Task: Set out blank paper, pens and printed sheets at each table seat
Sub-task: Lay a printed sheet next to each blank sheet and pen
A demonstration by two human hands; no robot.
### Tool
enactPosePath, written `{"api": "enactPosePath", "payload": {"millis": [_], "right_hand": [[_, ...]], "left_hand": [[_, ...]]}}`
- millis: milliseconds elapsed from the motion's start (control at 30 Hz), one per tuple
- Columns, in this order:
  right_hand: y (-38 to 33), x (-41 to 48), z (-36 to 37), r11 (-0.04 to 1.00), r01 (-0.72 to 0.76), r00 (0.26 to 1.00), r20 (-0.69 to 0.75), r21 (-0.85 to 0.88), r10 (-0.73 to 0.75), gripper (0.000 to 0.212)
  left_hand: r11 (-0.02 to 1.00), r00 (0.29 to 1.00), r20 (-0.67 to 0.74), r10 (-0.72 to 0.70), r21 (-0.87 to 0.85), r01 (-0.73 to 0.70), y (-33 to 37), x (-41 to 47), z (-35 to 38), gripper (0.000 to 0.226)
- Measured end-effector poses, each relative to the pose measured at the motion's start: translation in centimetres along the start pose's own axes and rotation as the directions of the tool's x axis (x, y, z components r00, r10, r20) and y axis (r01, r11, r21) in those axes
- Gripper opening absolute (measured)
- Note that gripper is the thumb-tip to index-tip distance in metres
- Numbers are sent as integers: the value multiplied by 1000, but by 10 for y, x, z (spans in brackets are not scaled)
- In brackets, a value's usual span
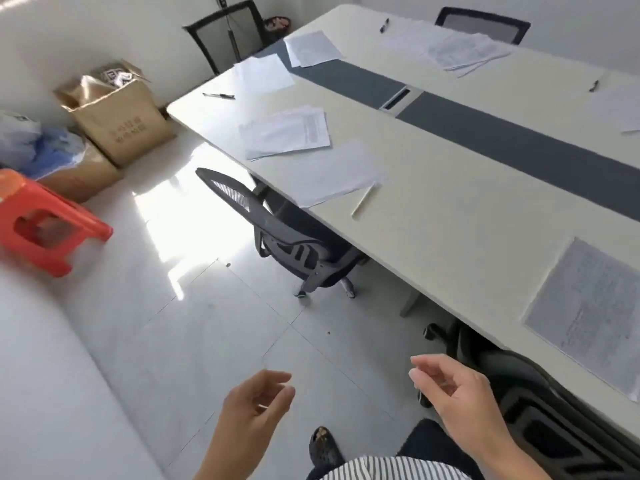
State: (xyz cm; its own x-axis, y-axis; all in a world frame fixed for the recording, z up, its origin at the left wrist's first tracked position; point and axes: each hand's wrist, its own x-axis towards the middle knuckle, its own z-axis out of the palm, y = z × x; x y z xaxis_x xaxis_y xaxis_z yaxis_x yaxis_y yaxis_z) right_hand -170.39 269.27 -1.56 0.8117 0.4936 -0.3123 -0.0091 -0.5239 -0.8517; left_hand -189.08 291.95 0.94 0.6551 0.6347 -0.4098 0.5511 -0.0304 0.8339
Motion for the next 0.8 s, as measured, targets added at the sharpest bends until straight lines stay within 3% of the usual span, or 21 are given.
{"api": "enactPosePath", "payload": {"millis": [133,267,567,800], "right_hand": [[-34,16,40,1000,30,996,80,-8,-29,15],[-63,51,62,998,59,994,89,-25,-57,15],[-114,180,122,997,69,994,85,-19,-67,14],[-176,277,151,997,74,996,47,-2,-74,17]], "left_hand": [[999,994,-107,-26,-48,21,-17,6,-49,29],[994,987,-159,-35,-107,18,-21,33,-74,18],[998,986,-167,-16,-62,6,9,168,-136,13],[996,992,-91,89,12,-89,71,273,-182,13]]}}
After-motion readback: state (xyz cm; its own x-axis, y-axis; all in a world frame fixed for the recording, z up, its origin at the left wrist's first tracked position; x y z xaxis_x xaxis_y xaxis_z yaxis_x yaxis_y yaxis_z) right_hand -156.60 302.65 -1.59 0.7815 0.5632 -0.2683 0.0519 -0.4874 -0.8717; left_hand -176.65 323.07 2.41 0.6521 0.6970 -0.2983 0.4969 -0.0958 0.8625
